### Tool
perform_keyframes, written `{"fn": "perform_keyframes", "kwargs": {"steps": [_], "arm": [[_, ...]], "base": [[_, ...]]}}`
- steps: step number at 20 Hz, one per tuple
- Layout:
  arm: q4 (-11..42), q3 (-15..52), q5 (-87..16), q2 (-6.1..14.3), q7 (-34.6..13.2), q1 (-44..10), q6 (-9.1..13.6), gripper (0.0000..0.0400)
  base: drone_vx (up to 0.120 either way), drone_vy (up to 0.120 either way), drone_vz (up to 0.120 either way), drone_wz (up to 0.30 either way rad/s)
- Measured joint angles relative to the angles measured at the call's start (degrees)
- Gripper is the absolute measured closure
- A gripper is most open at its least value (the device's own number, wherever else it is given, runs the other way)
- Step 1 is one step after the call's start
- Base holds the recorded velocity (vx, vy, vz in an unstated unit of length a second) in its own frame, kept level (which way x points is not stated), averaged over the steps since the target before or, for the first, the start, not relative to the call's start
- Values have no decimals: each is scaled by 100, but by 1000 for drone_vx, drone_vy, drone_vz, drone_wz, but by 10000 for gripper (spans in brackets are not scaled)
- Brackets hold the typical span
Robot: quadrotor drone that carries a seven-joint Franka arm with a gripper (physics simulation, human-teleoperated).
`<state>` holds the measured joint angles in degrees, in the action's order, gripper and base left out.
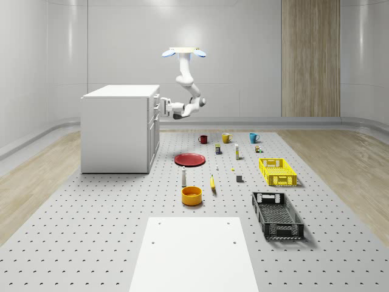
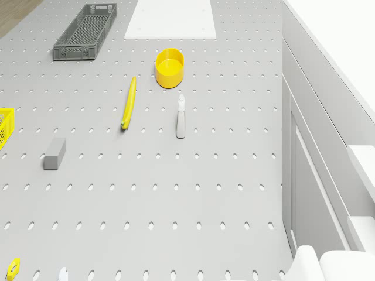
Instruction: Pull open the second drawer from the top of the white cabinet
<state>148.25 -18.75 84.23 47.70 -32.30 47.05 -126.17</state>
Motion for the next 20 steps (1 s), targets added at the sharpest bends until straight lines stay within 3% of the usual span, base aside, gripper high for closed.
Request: {"fn": "perform_keyframes", "kwargs": {"steps": [6,7,13,20], "arm": [[37,32,-39,21,81,-202,171,268],[-11,78,-241,91,-370,-241,169,207],[63,24,-200,104,-60,-367,312,255],[139,-73,-339,212,-50,-593,559,269]], "base": [[0,0,0,0],[0,0,0,0],[0,0,0,0],[0,0,0,0]]}}
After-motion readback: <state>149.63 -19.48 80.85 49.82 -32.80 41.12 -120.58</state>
